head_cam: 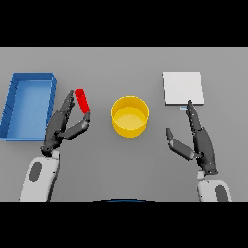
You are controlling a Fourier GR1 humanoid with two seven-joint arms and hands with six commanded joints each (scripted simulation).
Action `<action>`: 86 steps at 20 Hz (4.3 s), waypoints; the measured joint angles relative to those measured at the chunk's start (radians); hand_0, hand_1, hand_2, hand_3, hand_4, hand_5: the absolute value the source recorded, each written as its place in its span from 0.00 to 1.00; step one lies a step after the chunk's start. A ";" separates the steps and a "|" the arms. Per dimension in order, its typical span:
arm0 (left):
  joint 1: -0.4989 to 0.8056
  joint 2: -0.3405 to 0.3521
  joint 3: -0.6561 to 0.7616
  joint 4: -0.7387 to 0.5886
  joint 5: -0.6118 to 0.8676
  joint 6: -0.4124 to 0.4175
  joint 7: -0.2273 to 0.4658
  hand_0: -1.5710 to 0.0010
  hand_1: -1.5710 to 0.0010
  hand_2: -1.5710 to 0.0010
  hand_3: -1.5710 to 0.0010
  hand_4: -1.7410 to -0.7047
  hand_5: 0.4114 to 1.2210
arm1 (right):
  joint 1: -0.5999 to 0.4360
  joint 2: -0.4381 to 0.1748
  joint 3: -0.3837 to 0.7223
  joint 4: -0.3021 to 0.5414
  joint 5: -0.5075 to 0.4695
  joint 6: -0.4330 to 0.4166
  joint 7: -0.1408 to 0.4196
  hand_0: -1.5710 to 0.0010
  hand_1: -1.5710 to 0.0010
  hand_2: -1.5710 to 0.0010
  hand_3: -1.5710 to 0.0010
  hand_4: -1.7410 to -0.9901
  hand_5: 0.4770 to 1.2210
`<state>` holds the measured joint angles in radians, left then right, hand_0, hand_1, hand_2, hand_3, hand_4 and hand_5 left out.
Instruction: Pick up the red beaker and tilt it to pour out 1 green nut into yellow bowl. Pick up the yellow bowl and place it on the metallic measuring scale.
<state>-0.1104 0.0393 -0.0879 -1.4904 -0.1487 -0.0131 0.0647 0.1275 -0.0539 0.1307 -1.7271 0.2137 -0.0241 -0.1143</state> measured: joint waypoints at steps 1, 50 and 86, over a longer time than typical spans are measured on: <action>-0.024 0.003 0.009 0.027 -0.001 0.003 -0.001 1.00 1.00 1.00 1.00 0.35 0.41 | -0.002 0.008 0.006 0.003 0.009 -0.006 0.012 1.00 1.00 1.00 1.00 0.57 0.27; -0.484 0.112 -0.124 0.369 -0.196 0.092 -0.044 0.01 0.01 0.01 0.01 0.01 0.87 | -0.020 -0.002 0.010 -0.006 0.049 -0.024 0.025 1.00 1.00 1.00 1.00 0.66 0.30; -1.140 0.238 -1.096 0.688 -0.974 -0.276 -0.128 0.00 0.00 0.00 0.00 0.01 1.00 | -0.020 0.026 0.012 0.005 0.059 -0.048 0.029 1.00 1.00 1.00 1.00 0.77 0.20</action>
<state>-1.2504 0.2777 -1.1837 -0.8028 -1.1225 -0.2889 -0.0634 0.1073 -0.0283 0.1430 -1.7223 0.2724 -0.0720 -0.0857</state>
